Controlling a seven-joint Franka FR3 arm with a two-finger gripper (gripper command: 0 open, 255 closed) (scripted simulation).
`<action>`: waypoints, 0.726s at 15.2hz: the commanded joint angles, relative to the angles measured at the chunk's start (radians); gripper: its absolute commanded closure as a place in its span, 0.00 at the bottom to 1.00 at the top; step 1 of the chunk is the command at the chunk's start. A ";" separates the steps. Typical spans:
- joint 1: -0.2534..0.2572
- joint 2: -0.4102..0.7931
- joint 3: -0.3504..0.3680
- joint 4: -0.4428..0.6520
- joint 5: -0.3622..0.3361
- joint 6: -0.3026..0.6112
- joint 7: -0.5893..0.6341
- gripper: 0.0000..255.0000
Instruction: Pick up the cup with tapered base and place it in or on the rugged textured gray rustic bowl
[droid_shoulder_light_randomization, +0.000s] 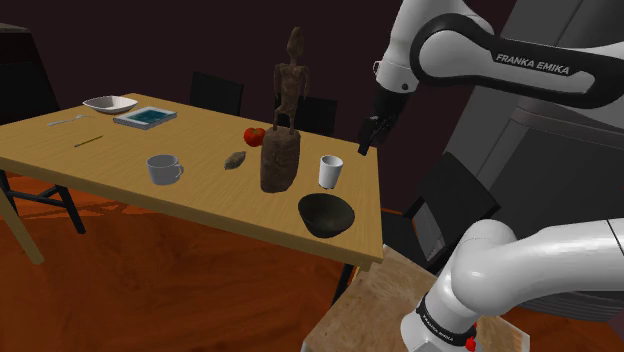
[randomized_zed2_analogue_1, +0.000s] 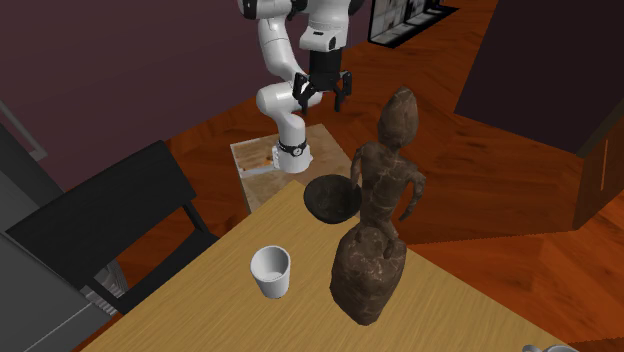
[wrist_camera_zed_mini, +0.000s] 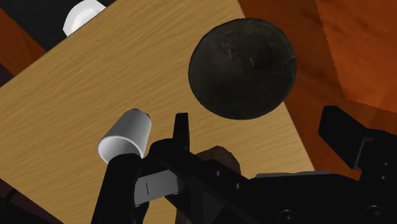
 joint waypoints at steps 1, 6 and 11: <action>0.000 0.000 0.000 0.000 0.000 0.000 0.000 0.00; -0.027 0.133 -0.042 -0.011 -0.024 0.142 -0.004 0.00; -0.051 0.286 -0.083 0.010 -0.040 0.273 -0.009 0.00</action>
